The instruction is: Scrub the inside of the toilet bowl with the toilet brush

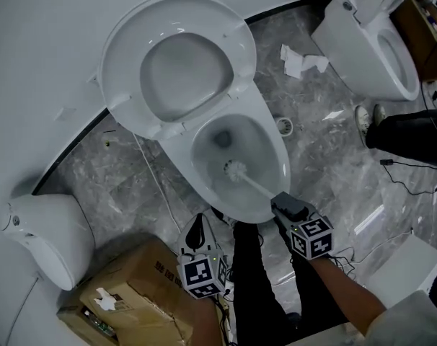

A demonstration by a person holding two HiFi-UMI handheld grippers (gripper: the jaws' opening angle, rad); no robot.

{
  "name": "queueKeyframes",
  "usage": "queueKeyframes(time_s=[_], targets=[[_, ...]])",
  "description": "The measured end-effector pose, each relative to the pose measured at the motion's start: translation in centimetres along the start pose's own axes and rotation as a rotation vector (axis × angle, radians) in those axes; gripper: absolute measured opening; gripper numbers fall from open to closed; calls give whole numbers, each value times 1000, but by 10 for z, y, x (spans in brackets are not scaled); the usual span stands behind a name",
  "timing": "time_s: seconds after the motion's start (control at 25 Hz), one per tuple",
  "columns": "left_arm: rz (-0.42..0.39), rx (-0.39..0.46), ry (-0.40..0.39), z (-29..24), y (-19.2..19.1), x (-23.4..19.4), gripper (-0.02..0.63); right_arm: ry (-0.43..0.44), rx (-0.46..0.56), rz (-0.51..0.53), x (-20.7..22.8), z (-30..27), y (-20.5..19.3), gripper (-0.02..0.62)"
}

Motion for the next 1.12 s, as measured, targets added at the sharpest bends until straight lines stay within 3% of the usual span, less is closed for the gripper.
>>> queueKeyframes(time_s=[0.24, 0.44, 0.64, 1.12], targets=[[-32, -22, -32, -6, -8, 2, 29, -49, -61, 89, 7, -28, -8, 173], [-115, -28, -28, -3, -5, -10, 29, 26, -119, 157, -5, -53, -9, 173], [-80, -12, -46, -3, 6, -22, 29, 84, -129, 105, -7, -69, -5, 173], [-40, -29, -34, -17, 10, -55, 29, 47, -46, 62, -28, -113, 51, 170]])
Point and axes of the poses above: the fingertips, and each gripper's own axes: z backward along the fingers, x to its right, y out of its top, the point moved 8 cm from there along z, backward along the fingers, and after that the axes turned 7 degrees about y, right-handed, at the moved point
